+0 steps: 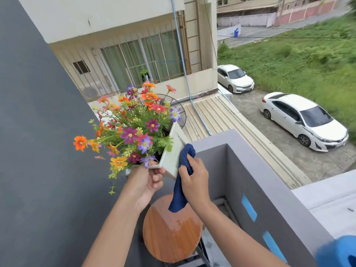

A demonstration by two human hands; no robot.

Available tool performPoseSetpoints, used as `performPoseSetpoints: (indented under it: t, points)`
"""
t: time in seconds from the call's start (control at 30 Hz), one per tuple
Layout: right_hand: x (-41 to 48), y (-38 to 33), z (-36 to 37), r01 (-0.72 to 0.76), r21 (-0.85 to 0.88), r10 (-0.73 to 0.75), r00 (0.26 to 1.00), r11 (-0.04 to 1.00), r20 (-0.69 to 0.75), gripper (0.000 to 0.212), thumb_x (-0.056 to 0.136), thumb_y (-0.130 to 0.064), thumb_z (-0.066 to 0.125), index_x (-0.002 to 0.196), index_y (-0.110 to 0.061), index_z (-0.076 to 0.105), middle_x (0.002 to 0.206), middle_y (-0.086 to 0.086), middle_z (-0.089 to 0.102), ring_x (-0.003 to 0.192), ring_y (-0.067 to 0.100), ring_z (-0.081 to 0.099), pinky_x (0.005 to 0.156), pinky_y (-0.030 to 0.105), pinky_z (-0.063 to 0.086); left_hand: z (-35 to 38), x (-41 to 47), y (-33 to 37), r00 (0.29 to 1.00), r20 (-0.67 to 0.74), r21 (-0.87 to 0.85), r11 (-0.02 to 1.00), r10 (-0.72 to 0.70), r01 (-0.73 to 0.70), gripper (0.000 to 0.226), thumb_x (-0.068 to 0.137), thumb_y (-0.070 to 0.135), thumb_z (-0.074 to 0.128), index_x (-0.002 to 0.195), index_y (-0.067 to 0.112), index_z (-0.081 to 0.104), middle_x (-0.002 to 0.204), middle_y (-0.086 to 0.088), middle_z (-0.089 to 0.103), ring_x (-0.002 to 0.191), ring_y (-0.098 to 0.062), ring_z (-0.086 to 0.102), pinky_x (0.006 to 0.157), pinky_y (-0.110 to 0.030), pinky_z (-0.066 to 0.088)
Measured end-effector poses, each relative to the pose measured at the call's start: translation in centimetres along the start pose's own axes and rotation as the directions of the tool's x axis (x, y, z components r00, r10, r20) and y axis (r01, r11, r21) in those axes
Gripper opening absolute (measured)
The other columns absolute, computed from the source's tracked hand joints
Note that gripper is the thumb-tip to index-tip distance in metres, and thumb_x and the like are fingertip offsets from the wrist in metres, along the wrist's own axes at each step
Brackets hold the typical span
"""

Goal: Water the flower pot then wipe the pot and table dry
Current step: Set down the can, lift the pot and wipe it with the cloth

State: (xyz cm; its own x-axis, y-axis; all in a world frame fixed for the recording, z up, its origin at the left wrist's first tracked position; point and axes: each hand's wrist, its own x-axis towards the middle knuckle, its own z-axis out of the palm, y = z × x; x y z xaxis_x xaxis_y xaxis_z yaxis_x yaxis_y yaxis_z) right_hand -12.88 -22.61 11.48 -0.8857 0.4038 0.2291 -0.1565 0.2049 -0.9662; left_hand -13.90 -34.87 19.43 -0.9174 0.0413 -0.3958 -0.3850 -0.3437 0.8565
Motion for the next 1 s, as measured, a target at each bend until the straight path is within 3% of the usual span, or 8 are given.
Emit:
performPoseSetpoints:
  t: [0.2, 0.33, 0.4, 0.47, 0.63, 0.73, 0.87, 1.0]
  points:
    - [2.0, -5.1, 0.1, 0.131, 0.152, -0.119, 0.989, 0.98, -0.085, 0.014, 0.089, 0.0, 0.056, 0.095, -0.008, 0.066, 0.085, 0.007, 0.052, 0.077, 0.013, 0.049, 0.071, 0.01, 0.037, 1.2, -0.6, -0.5, 0.999, -0.028, 0.117, 0.992, 0.045, -0.041, 0.031, 0.099, 0.004, 0.029, 0.078, 0.008, 0.05, 0.047, -0.004, 0.055, 0.03, -0.005, 0.033, 0.032, -0.016, 0.022]
    - [5.1, -4.9, -0.3, 0.205, 0.017, -0.2, 0.968, 0.979, -0.153, 0.015, 0.088, -0.005, 0.055, 0.1, -0.003, 0.065, 0.083, 0.0, 0.046, 0.076, 0.003, 0.046, 0.073, 0.008, 0.035, 1.4, -1.3, -0.1, 0.999, -0.032, 0.105, 0.994, 0.029, -0.025, 0.031, 0.099, 0.003, 0.027, 0.078, 0.01, 0.048, 0.048, -0.004, 0.054, 0.03, -0.005, 0.03, 0.032, -0.016, 0.021]
    - [6.4, -3.5, -0.5, 0.15, -0.048, -0.156, 0.969, 0.988, -0.194, 0.021, 0.089, -0.01, 0.053, 0.105, -0.001, 0.064, 0.088, -0.002, 0.045, 0.077, -0.003, 0.046, 0.073, 0.01, 0.033, 1.6, -1.8, 0.2, 0.999, -0.027, 0.106, 0.994, 0.025, -0.022, 0.029, 0.098, 0.002, 0.031, 0.077, 0.009, 0.049, 0.047, -0.003, 0.053, 0.03, -0.005, 0.029, 0.033, -0.015, 0.02]
    - [7.1, -1.6, -1.0, 0.027, -0.073, -0.042, 0.979, 0.997, -0.202, 0.021, 0.092, -0.012, 0.053, 0.11, -0.005, 0.063, 0.096, 0.002, 0.048, 0.078, 0.007, 0.047, 0.076, 0.022, 0.036, 1.7, -2.3, 0.4, 0.999, -0.03, 0.1, 0.995, 0.024, -0.021, 0.026, 0.097, 0.0, 0.035, 0.077, 0.007, 0.05, 0.048, -0.003, 0.052, 0.03, -0.005, 0.029, 0.034, -0.015, 0.019]
    - [5.8, 0.9, -1.2, -0.111, -0.116, 0.094, 0.986, 0.987, -0.14, 0.008, 0.094, -0.012, 0.051, 0.087, -0.01, 0.054, 0.091, 0.007, 0.05, 0.073, 0.013, 0.045, 0.07, 0.024, 0.033, 2.0, -2.0, 0.6, 0.998, -0.049, 0.078, 0.996, 0.05, -0.046, 0.024, 0.096, -0.001, 0.036, 0.079, 0.006, 0.051, 0.05, -0.004, 0.052, 0.031, -0.007, 0.033, 0.033, -0.015, 0.022]
    - [4.3, 0.2, -0.7, -0.109, -0.079, 0.099, 0.988, 0.991, -0.121, 0.01, 0.093, -0.009, 0.051, 0.093, -0.004, 0.059, 0.094, 0.007, 0.054, 0.079, 0.015, 0.048, 0.068, 0.017, 0.033, 2.1, -1.5, 0.6, 0.997, -0.046, 0.092, 0.994, 0.062, -0.057, 0.025, 0.098, 0.002, 0.033, 0.081, 0.006, 0.051, 0.048, -0.003, 0.054, 0.032, -0.007, 0.034, 0.033, -0.016, 0.024]
    - [4.1, -2.8, -0.7, 0.012, 0.004, -0.011, 0.989, 1.0, -0.147, 0.009, 0.091, -0.006, 0.053, 0.089, -0.001, 0.06, 0.087, 0.005, 0.054, 0.075, 0.012, 0.048, 0.067, 0.019, 0.034, 2.4, -1.4, 0.0, 0.997, -0.054, 0.168, 0.985, 0.059, -0.049, 0.028, 0.097, 0.001, 0.033, 0.078, 0.005, 0.053, 0.046, -0.002, 0.055, 0.031, -0.006, 0.034, 0.034, -0.016, 0.022]
    - [5.7, -5.6, -1.4, 0.14, 0.059, -0.13, 0.979, 0.988, -0.155, 0.029, 0.091, -0.003, 0.052, 0.072, -0.026, 0.05, 0.079, -0.002, 0.046, 0.075, 0.001, 0.047, 0.068, 0.009, 0.035, 2.4, -1.4, -0.2, 0.999, -0.042, 0.162, 0.986, 0.035, -0.028, 0.026, 0.098, 0.001, 0.032, 0.081, 0.008, 0.051, 0.047, -0.005, 0.058, 0.031, -0.007, 0.035, 0.034, -0.015, 0.023]
